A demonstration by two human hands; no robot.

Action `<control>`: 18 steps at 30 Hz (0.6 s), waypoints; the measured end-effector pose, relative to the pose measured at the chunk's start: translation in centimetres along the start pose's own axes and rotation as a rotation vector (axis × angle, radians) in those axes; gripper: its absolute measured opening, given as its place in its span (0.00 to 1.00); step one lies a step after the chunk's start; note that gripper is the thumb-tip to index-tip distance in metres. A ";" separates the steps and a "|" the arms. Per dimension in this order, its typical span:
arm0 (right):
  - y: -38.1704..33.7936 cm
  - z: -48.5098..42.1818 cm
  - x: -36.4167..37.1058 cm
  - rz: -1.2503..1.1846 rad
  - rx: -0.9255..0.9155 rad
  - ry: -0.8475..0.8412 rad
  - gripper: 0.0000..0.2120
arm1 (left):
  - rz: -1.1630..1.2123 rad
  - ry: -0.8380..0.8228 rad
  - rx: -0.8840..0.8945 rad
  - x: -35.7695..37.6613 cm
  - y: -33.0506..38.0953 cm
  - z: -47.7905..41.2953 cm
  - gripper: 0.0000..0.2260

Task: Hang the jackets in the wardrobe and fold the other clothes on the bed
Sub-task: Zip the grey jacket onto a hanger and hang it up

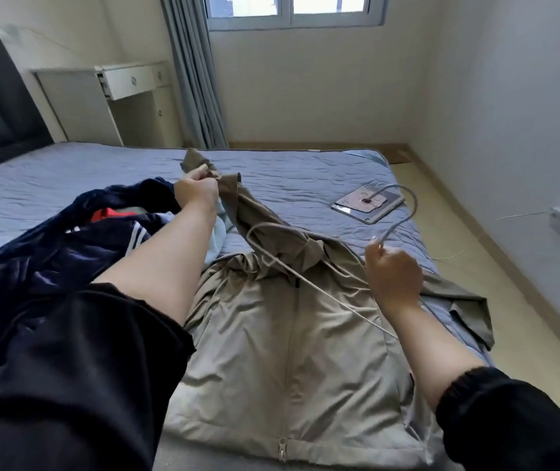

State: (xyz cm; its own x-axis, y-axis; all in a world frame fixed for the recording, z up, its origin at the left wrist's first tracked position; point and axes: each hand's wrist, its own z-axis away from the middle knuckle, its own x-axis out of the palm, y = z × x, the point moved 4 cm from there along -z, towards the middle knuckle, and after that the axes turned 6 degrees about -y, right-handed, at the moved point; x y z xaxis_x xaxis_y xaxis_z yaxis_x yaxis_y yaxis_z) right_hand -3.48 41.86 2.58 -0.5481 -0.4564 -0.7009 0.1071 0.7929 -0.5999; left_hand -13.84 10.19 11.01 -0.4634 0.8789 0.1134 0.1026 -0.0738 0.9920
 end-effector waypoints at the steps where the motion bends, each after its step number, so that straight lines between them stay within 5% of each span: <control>1: -0.3 0.1 0.0 0.030 -0.010 -0.025 0.26 | 0.033 -0.050 0.002 0.7 1.2 0.3 0.19; 7: -4.0 -0.5 -1.5 0.064 0.012 -0.011 0.27 | 0.063 -0.426 0.059 5.5 7.7 4.7 0.21; 12: -5.4 -1.7 -4.6 0.079 -0.042 0.044 0.29 | -0.083 -0.387 0.249 4.9 12.0 4.6 0.21; 18: -6.3 -2.2 -8.0 -0.043 -0.035 0.194 0.26 | -0.153 -0.290 0.227 2.8 12.4 3.4 0.21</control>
State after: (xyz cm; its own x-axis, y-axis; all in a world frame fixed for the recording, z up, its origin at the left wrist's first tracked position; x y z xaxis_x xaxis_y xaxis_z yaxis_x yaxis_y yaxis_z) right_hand -1.59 41.40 12.84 -0.7015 -0.4062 -0.5856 0.0532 0.7896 -0.6114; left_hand -10.91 13.36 23.43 -0.2240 0.9706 -0.0878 0.2589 0.1461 0.9548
